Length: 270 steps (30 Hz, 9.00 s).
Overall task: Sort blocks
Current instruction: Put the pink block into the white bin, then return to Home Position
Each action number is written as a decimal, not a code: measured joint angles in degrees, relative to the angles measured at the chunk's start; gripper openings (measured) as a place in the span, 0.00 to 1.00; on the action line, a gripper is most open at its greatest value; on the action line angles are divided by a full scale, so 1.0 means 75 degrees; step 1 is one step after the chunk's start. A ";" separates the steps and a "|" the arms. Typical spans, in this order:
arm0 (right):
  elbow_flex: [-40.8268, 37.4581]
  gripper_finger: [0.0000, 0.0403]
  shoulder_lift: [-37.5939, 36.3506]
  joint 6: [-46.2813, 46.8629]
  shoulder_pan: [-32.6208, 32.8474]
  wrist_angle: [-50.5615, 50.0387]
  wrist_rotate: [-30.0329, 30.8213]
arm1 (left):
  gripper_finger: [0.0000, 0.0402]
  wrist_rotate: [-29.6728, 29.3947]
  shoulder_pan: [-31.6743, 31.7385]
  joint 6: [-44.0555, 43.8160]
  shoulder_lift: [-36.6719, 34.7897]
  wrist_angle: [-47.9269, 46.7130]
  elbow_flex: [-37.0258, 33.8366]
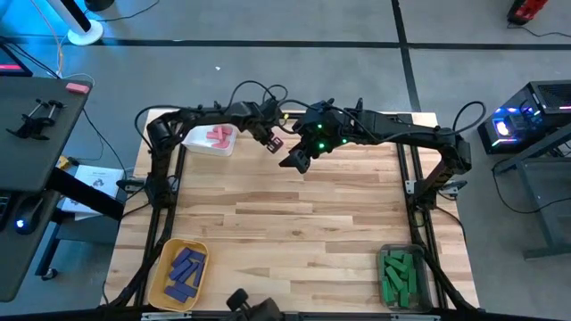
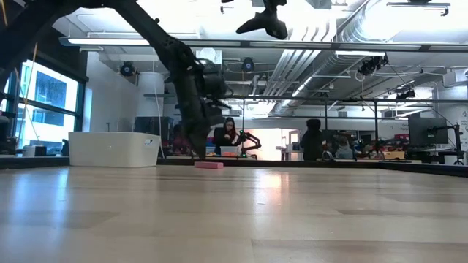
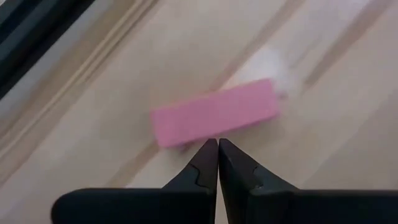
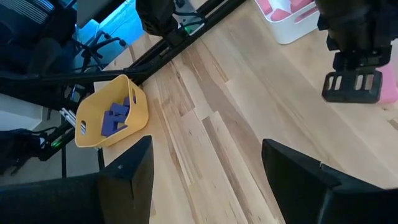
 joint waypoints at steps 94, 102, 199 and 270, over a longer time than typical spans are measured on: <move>0.0000 0.58 0.0003 0.0181 0.0452 0.0117 -0.0723 | 0.58 0.2202 -0.2655 0.4605 -0.0897 0.3021 -0.2744; 0.0000 0.58 0.0001 0.0181 0.0452 0.0123 -0.0696 | 0.50 0.2163 -0.2659 0.3456 -0.0667 0.2790 -0.2699; -0.6019 0.01 -0.5257 0.2687 0.1133 0.3000 0.0216 | 0.00 0.0004 -0.3587 -0.4019 -1.3958 0.7986 -1.0622; -1.2909 0.00 -1.0010 -0.0843 0.1176 0.9084 0.0379 | 0.00 -0.0025 -0.3587 -0.3616 -1.3944 0.7955 -1.0622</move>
